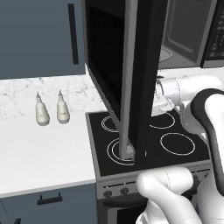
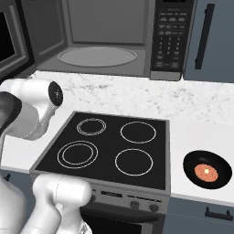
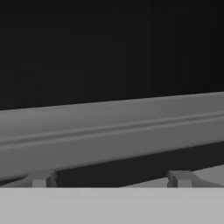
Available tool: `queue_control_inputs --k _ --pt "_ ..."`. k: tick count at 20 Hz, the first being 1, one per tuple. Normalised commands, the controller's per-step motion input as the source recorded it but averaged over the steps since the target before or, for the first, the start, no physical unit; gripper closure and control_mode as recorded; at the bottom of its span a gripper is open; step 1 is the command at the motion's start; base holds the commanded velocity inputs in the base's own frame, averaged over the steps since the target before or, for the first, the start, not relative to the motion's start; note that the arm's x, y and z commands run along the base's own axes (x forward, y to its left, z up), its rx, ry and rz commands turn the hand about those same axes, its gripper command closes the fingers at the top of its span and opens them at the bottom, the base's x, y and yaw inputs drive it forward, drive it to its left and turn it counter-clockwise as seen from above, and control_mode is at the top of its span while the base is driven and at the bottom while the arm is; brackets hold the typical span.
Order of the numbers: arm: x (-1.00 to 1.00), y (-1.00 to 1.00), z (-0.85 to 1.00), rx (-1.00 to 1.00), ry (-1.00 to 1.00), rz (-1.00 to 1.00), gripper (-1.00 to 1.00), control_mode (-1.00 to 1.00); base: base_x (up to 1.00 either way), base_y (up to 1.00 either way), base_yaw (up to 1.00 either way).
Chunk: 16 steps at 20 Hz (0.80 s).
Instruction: Open the microwave, place the bowl with waffle inside the microwave, then close the microwave door and turn it on.
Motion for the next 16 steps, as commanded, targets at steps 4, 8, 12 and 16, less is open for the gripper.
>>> queue_control_inputs --k 4,8,12,16 --pt "-0.01 0.46 0.00 -0.04 -0.03 0.00 -1.00 -1.00 0.00 0.00 0.00" --pt "-0.18 0.01 0.03 -0.01 -0.08 0.00 -1.00 -1.00 0.00 0.00 0.00" --pt "-0.46 -0.80 0.41 -0.05 -0.11 -0.05 -1.00 -1.00 0.00 0.00 0.00" --pt "-0.51 -1.00 0.20 -0.17 -0.01 -0.20 -1.00 -1.00 0.00 0.00 0.00"
